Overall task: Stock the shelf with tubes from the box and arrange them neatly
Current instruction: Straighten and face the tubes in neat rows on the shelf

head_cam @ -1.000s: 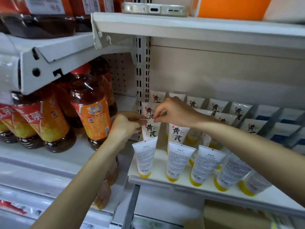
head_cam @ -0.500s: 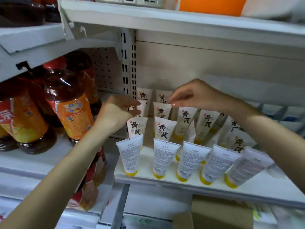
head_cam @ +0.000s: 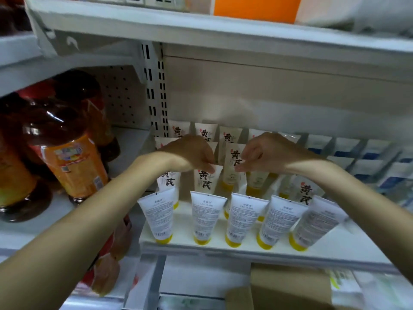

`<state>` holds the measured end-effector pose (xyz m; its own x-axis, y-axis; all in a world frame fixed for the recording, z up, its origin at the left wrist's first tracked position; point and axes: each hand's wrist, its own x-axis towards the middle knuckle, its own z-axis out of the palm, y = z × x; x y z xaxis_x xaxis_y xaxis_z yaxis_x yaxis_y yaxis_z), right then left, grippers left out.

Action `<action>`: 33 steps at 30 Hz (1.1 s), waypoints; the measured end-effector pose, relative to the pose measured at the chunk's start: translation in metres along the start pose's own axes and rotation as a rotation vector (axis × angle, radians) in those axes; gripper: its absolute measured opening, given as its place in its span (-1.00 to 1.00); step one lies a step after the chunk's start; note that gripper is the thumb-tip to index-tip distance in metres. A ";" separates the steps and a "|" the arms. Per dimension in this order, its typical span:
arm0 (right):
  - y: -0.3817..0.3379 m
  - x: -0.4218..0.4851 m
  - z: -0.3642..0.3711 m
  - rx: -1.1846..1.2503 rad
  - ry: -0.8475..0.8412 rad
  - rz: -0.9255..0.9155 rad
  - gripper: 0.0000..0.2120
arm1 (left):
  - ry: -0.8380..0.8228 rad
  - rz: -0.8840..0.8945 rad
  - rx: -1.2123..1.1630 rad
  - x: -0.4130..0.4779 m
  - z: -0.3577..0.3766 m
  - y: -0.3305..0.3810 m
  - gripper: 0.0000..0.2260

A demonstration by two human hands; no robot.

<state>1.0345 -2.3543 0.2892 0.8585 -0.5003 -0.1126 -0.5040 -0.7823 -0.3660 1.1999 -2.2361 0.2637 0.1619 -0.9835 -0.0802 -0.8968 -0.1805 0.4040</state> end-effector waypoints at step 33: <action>0.033 0.017 0.005 0.220 -0.136 -0.265 -0.76 | 0.044 -0.030 -0.104 -0.004 0.011 -0.008 -0.78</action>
<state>1.0332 -2.3867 0.2705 0.9686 -0.2258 -0.1042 -0.2432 -0.7724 -0.5867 1.2020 -2.2311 0.2512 0.2083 -0.9765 -0.0544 -0.8441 -0.2076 0.4944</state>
